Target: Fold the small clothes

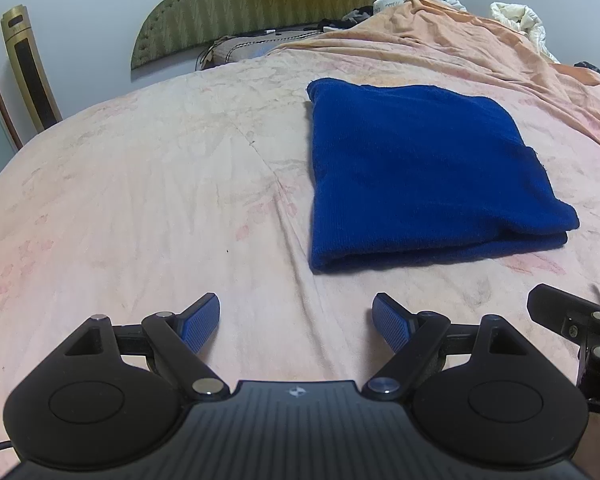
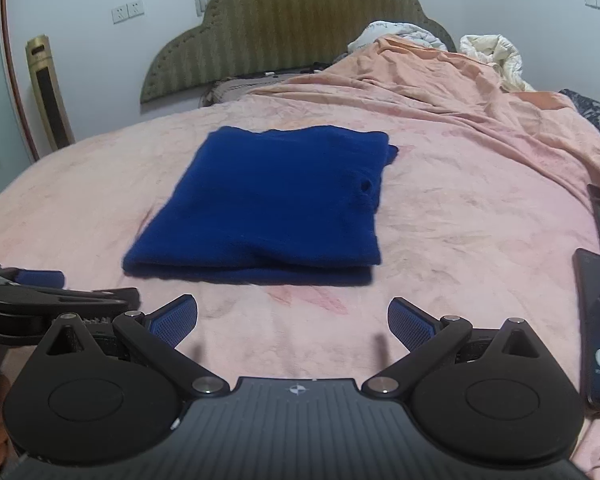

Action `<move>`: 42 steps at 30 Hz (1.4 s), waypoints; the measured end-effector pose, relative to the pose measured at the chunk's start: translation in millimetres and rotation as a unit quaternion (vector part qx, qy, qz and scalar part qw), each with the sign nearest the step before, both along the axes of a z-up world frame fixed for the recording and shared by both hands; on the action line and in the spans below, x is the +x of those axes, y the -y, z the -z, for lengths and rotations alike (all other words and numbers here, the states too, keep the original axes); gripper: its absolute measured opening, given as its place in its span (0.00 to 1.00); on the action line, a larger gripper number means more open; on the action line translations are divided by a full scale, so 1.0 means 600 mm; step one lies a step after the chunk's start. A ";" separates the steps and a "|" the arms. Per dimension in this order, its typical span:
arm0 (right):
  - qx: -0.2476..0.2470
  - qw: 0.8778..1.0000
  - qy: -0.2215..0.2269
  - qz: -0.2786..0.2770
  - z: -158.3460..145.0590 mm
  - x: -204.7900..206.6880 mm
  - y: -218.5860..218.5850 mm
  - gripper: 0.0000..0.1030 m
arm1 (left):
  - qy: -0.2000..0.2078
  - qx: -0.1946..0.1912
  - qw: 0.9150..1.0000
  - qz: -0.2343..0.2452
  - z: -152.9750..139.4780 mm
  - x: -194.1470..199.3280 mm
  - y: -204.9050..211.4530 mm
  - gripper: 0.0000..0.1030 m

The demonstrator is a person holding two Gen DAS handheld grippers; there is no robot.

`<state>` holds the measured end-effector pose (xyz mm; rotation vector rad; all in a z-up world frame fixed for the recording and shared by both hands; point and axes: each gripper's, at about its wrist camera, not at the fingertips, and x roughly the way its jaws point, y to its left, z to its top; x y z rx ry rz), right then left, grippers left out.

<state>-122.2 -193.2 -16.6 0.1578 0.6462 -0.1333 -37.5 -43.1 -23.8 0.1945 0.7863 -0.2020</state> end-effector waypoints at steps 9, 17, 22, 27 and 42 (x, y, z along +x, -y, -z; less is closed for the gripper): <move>-0.015 1.000 0.001 -0.008 -0.002 -0.006 -0.004 1.00 | -0.005 0.002 1.000 -0.001 0.002 0.005 0.001 0.82; -0.020 1.000 -0.004 -0.011 -0.001 0.000 -0.007 1.00 | -0.009 -0.001 1.000 -0.006 0.005 0.005 -0.002 0.82; -0.023 1.000 -0.009 -0.016 0.000 0.003 -0.011 1.00 | -0.008 0.001 1.000 -0.004 0.003 0.006 -0.001 0.82; -0.027 1.000 -0.006 -0.014 -0.004 0.003 -0.011 1.00 | -0.008 0.004 1.000 -0.002 0.005 0.005 0.000 0.82; -0.017 1.000 -0.009 -0.009 0.002 -0.002 -0.003 1.00 | -0.010 0.007 1.000 -0.002 0.006 0.004 0.003 0.82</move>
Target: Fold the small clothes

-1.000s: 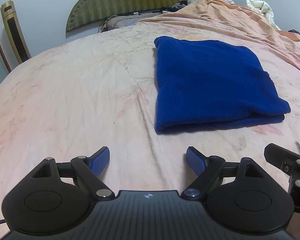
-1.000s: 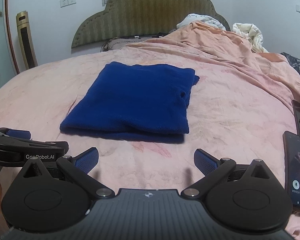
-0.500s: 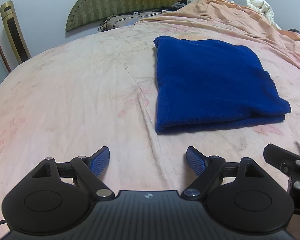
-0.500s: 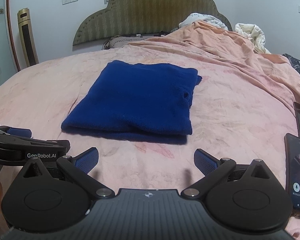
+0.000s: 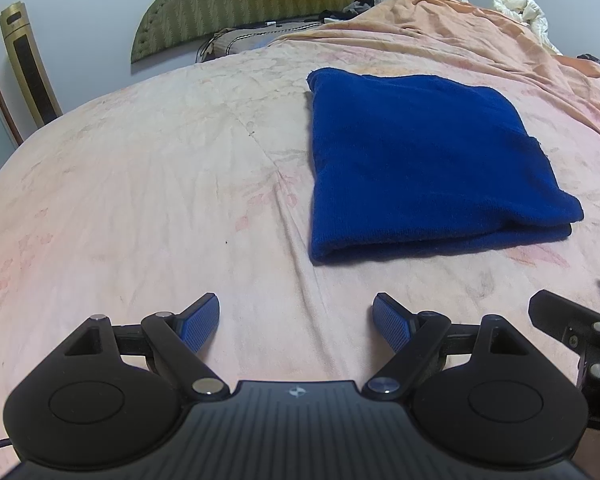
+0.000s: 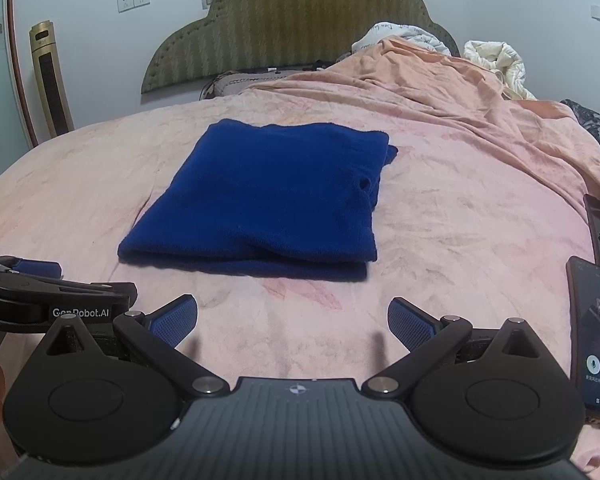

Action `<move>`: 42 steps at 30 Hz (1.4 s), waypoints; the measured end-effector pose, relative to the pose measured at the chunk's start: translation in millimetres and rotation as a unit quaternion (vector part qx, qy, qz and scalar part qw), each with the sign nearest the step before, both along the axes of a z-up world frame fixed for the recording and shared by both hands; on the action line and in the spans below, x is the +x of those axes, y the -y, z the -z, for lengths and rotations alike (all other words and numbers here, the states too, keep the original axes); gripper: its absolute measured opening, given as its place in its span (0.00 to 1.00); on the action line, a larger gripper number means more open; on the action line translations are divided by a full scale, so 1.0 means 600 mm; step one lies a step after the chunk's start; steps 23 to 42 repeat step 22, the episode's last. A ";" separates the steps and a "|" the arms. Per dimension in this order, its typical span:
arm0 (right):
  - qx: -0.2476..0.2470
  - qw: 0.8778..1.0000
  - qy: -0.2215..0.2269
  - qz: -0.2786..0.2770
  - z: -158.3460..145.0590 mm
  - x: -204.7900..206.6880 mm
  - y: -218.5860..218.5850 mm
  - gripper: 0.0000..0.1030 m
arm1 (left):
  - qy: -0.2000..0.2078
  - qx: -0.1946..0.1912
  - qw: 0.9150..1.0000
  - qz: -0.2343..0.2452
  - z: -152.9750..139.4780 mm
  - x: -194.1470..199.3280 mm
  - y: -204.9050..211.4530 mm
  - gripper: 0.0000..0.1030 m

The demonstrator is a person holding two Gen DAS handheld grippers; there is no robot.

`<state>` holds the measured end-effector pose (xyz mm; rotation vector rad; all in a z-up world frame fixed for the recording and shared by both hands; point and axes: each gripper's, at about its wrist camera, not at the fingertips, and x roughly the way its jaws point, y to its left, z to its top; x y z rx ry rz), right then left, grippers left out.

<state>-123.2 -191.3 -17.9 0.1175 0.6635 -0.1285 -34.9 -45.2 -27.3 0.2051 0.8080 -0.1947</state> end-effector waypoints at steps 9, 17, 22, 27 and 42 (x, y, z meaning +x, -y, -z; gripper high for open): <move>-0.004 1.000 0.002 -0.003 -0.001 -0.003 -0.005 1.00 | 0.003 0.001 1.000 0.002 -0.003 0.000 0.002 0.82; -0.003 1.000 0.005 0.000 -0.002 -0.004 -0.001 1.00 | 0.006 -0.002 1.000 0.004 -0.003 -0.004 0.001 0.82; 0.008 1.000 -0.006 -0.001 0.000 -0.001 0.001 1.00 | 0.023 -0.019 0.999 0.012 -0.012 -0.007 -0.002 0.82; 0.008 1.000 -0.006 -0.001 0.000 -0.001 0.001 1.00 | 0.023 -0.019 0.999 0.012 -0.012 -0.007 -0.002 0.82; 0.008 1.000 -0.006 -0.001 0.000 -0.001 0.001 1.00 | 0.023 -0.019 0.999 0.012 -0.012 -0.007 -0.002 0.82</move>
